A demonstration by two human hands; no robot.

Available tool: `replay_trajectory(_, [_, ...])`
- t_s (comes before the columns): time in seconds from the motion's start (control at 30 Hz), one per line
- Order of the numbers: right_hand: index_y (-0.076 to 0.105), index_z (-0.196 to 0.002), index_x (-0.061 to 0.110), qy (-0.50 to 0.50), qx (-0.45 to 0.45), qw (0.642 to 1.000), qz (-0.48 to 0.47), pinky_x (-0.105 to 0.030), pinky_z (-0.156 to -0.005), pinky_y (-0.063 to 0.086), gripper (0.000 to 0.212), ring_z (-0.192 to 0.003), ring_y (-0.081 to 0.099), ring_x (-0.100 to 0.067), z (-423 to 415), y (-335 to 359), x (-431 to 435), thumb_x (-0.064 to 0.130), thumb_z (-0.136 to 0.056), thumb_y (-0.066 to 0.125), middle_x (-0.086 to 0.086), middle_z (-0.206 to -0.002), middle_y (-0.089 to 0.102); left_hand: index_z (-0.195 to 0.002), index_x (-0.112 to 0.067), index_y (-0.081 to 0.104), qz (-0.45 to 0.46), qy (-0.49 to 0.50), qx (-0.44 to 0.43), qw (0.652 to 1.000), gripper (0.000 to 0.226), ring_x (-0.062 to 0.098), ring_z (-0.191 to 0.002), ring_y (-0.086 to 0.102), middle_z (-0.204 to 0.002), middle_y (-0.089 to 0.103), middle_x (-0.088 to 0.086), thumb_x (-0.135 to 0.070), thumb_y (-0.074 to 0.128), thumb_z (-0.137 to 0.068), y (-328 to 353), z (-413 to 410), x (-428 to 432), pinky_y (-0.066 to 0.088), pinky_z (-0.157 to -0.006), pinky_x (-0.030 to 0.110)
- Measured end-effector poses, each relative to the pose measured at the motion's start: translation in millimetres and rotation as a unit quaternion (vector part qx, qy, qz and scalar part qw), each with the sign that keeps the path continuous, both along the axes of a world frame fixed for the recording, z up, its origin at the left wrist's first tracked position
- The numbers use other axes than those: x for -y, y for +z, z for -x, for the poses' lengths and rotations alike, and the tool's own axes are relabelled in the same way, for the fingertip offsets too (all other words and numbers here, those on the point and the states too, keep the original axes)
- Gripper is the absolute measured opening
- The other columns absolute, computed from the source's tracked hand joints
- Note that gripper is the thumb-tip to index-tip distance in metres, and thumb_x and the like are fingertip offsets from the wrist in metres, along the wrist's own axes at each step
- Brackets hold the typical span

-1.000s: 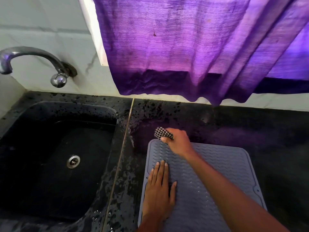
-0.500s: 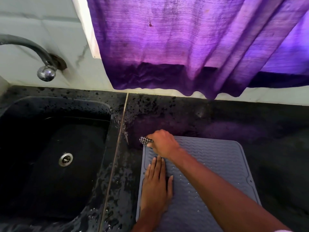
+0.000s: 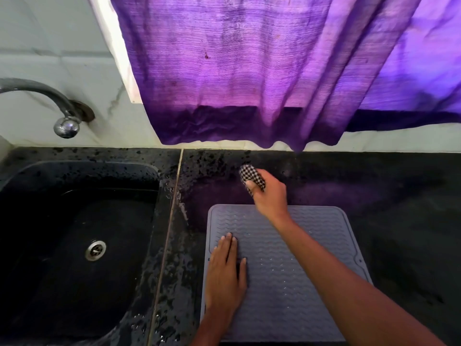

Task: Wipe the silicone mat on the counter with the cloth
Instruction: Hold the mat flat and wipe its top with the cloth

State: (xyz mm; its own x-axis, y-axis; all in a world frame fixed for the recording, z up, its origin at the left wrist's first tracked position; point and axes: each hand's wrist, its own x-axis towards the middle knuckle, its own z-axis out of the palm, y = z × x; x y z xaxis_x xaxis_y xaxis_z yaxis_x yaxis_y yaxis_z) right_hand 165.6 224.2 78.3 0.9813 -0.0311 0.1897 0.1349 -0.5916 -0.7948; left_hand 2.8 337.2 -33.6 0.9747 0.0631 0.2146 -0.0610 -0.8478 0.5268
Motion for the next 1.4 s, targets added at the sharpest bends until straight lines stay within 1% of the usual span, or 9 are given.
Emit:
replay_trajectory(0.13, [0.067,-0.11,0.021,0.021,-0.041,0.998,0.052,-0.031,-0.075,0.05,0.027,-0.087,0.065,-0.018,12.6,-20.0,12.3,0.028,-0.084,0.07,-0.001,-0.096,0.072,-0.136,0.003,0.059,-0.029,0.03,0.023,0.999,0.051,0.032,-0.132,0.054,-0.144,0.057,0.017,-0.028,0.043,-0.099,6.8,-23.5,-6.8,0.036,-0.111,0.04])
replay_trajectory(0.27, [0.067,-0.112,0.024,0.107,-0.05,0.983,0.141,-0.038,-0.077,0.051,0.032,-0.087,0.063,-0.03,24.6,-43.0,-10.4,0.027,-0.081,0.069,-0.006,-0.094,0.069,-0.136,0.006,0.058,-0.085,0.08,-0.036,0.992,0.057,0.034,-0.134,0.054,-0.143,0.057,0.02,-0.03,0.036,-0.098,13.6,-58.6,-17.1,0.025,-0.114,0.044])
replay_trajectory(0.43, [0.063,-0.115,0.031,0.138,-0.041,0.955,0.261,-0.039,-0.076,0.05,0.032,-0.093,0.055,-0.026,26.7,-51.8,-48.9,0.027,-0.083,0.066,0.0,-0.099,0.063,-0.135,0.004,0.06,-0.12,0.07,-0.042,0.989,0.056,0.034,-0.134,0.055,-0.142,0.058,0.021,-0.027,0.036,-0.095,5.8,-60.3,-23.4,0.015,-0.12,0.037])
replay_trajectory(0.57, [0.061,-0.121,0.03,0.132,-0.033,0.952,0.274,-0.037,-0.079,0.047,0.038,-0.099,0.051,-0.024,24.6,-61.0,-55.9,0.025,-0.084,0.067,0.001,-0.104,0.062,-0.13,0.002,0.064,-0.131,0.071,-0.053,0.987,0.054,0.036,-0.131,0.057,-0.136,0.061,0.023,-0.026,0.037,-0.094,10.0,-59.7,-19.2,0.012,-0.121,0.038])
replay_trajectory(0.8, [0.053,-0.131,0.023,0.177,0.049,0.917,0.354,-0.04,-0.07,0.046,0.058,-0.098,0.051,-0.028,27.3,-70.3,-53.4,0.015,-0.075,0.066,-0.004,-0.106,0.057,-0.136,0.001,0.06,-0.143,0.087,-0.063,0.984,0.055,0.031,-0.141,0.047,-0.143,0.058,0.017,-0.029,0.033,-0.099,11.0,-59.9,-21.7,0.011,-0.124,0.04])
replay_trajectory(1.07, [0.069,-0.113,0.028,0.146,0.106,0.898,0.402,-0.036,-0.056,0.048,0.045,-0.08,0.052,-0.026,19.8,-68.6,46.9,0.026,-0.076,0.044,-0.002,-0.088,0.06,-0.143,-0.001,0.054,-0.143,0.095,-0.081,0.982,0.058,0.032,-0.144,0.043,-0.154,0.048,0.012,-0.034,0.029,-0.102,15.9,-59.2,-22.5,0.006,-0.124,0.041])
replay_trajectory(1.17, [0.071,-0.111,0.028,0.115,0.035,0.889,0.441,-0.041,-0.054,0.051,0.041,-0.079,0.055,-0.031,16.6,-58.7,93.1,0.017,-0.072,0.068,-0.004,-0.087,0.062,-0.142,0.001,0.053,-0.142,0.091,-0.093,0.981,0.058,0.033,-0.142,0.046,-0.152,0.049,0.013,-0.033,0.028,-0.102,16.4,-58.5,-22.1,0.006,-0.123,0.04])
replay_trajectory(1.27, [0.066,-0.118,0.033,0.085,-0.104,0.874,0.468,-0.041,-0.075,0.05,0.04,-0.099,0.056,-0.031,10.7,-28.4,102.9,0.024,-0.079,0.073,-0.004,-0.102,0.064,-0.137,0.004,0.057,-0.133,0.082,-0.1,0.983,0.059,0.032,-0.138,0.051,-0.147,0.055,0.016,-0.032,0.029,-0.101,18.8,-58.7,-23.8,0.007,-0.123,0.04])
replay_trajectory(1.4, [0.063,-0.121,0.029,0.097,-0.11,0.929,0.34,-0.038,-0.08,0.05,0.036,-0.101,0.057,-0.029,10.3,-7.0,66.8,0.023,-0.085,0.066,-0.006,-0.103,0.063,-0.128,0.006,0.064,-0.086,0.056,-0.059,0.993,0.052,0.033,-0.133,0.056,-0.135,0.064,0.018,-0.022,0.035,-0.095,24.3,-75.8,-28.2,0.02,-0.12,0.039])
